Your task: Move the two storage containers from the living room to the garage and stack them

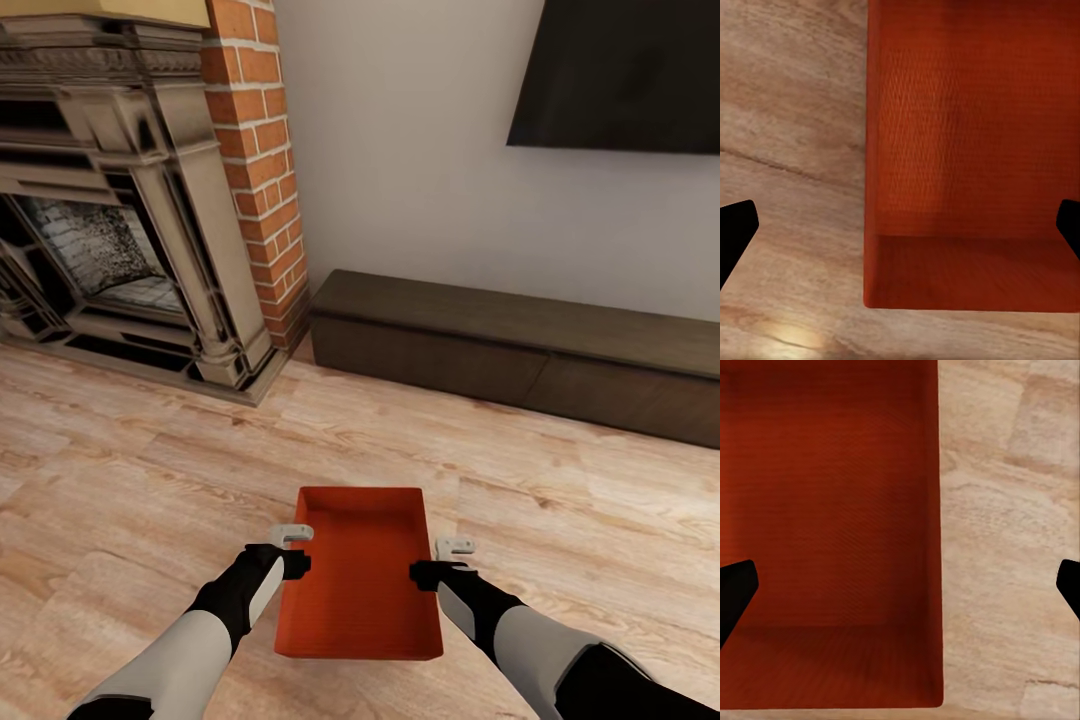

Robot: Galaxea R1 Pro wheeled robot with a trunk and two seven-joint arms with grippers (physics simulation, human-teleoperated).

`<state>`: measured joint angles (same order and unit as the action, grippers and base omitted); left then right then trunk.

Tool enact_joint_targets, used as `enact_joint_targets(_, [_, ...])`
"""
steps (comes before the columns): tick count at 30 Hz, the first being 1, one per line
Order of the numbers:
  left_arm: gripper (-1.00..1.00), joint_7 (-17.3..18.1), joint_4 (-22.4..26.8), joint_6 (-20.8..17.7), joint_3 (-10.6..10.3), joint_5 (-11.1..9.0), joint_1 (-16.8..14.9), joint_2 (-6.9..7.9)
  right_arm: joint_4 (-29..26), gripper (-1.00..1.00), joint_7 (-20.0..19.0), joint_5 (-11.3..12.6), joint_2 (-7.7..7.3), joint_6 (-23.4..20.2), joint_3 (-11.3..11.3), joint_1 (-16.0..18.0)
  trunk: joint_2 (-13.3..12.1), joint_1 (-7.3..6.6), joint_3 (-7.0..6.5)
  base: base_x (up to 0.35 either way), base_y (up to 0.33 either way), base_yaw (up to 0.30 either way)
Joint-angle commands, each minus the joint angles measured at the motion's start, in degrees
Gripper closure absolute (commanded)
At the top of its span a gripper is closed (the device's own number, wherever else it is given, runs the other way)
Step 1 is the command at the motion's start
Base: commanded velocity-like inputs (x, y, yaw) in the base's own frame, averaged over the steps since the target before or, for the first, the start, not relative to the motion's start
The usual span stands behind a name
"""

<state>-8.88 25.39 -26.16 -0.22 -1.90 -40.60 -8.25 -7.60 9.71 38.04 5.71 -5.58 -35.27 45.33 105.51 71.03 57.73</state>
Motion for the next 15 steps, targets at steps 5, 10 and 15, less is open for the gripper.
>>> enact_joint_targets(5, [-1.00,-0.30,0.14,-0.22,-0.04,-0.21,-0.01,-0.01,-0.13,-1.00,0.32,0.25,-1.89,-0.32,-0.62,0.02,1.24,0.66,0.58,0.000,0.000,0.000])
enact_joint_targets(10, [-1.00,-0.28,0.17,0.02,-0.02,-0.21,-0.01,-0.01,-0.13,-1.00,0.31,0.20,-2.74,-0.31,-0.67,0.02,1.24,0.66,0.58,0.000,0.000,0.000])
enact_joint_targets(15, [-1.00,-0.32,0.18,0.13,-0.04,-0.21,-0.01,-0.01,-0.13,-1.00,0.31,0.19,-2.79,-0.31,-0.70,0.02,1.24,0.66,0.58,0.000,0.000,0.000])
